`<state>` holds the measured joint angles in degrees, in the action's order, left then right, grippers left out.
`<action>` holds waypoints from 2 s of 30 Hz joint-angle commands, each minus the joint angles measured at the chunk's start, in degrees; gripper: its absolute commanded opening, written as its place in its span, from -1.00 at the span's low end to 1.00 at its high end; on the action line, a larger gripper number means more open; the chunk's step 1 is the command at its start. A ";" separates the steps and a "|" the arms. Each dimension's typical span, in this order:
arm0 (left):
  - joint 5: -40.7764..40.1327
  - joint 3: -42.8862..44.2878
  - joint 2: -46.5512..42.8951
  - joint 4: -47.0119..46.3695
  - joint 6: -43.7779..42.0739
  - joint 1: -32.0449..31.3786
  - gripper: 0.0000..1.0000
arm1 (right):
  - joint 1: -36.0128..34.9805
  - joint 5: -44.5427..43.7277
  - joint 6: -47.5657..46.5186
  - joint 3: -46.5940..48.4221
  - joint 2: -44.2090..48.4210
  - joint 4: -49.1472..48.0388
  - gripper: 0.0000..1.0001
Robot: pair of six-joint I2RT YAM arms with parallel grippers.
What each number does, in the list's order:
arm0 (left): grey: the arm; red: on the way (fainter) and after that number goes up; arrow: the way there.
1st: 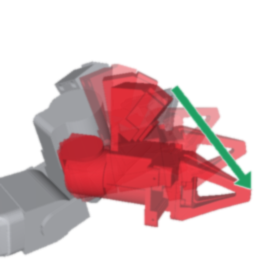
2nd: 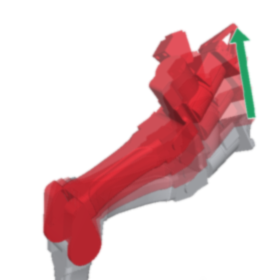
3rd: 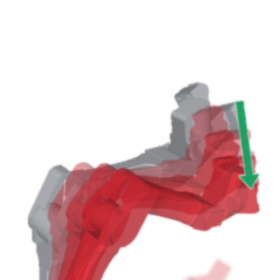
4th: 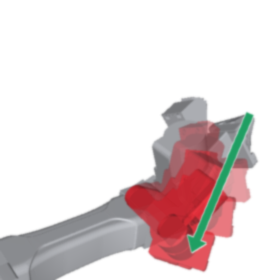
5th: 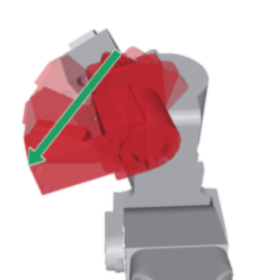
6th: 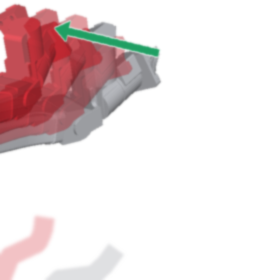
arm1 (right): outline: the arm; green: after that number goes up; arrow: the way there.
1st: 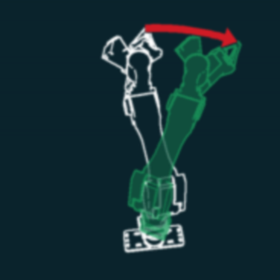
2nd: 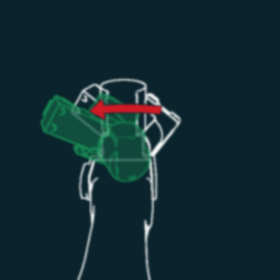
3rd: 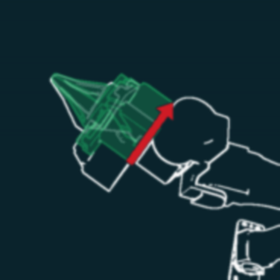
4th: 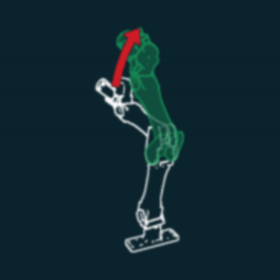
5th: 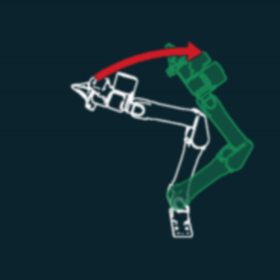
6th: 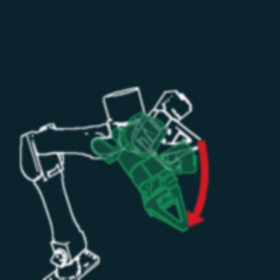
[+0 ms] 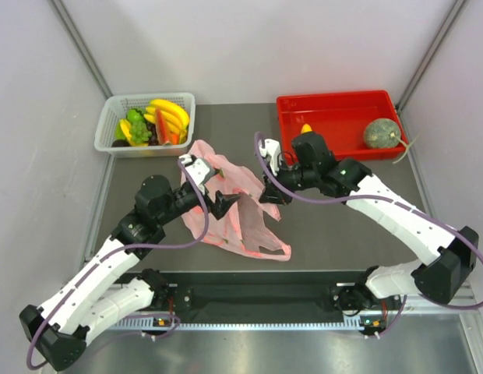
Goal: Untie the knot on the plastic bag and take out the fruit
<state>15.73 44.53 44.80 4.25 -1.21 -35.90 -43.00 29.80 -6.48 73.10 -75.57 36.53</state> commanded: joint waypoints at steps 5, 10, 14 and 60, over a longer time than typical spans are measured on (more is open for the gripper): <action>5.81 0.03 1.43 -0.38 -20.65 -0.92 0.98 | -0.94 3.68 -2.48 6.61 -2.04 3.54 -0.83; 1.68 -0.15 2.75 -1.79 -24.88 -2.94 0.98 | -1.20 7.11 -3.54 9.42 -3.53 5.56 -0.83; -1.92 -0.24 3.80 -2.23 -29.36 -6.11 0.98 | -1.38 7.90 -4.94 11.97 -5.02 8.28 -0.82; -33.11 -8.94 -5.94 7.70 8.33 -12.35 -1.00 | -9.20 -28.50 26.43 -22.82 9.57 -27.12 0.39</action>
<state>-13.34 35.94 39.62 10.57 1.78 -48.07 -49.30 -1.08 17.10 49.84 -65.28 20.40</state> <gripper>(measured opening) 0.012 0.747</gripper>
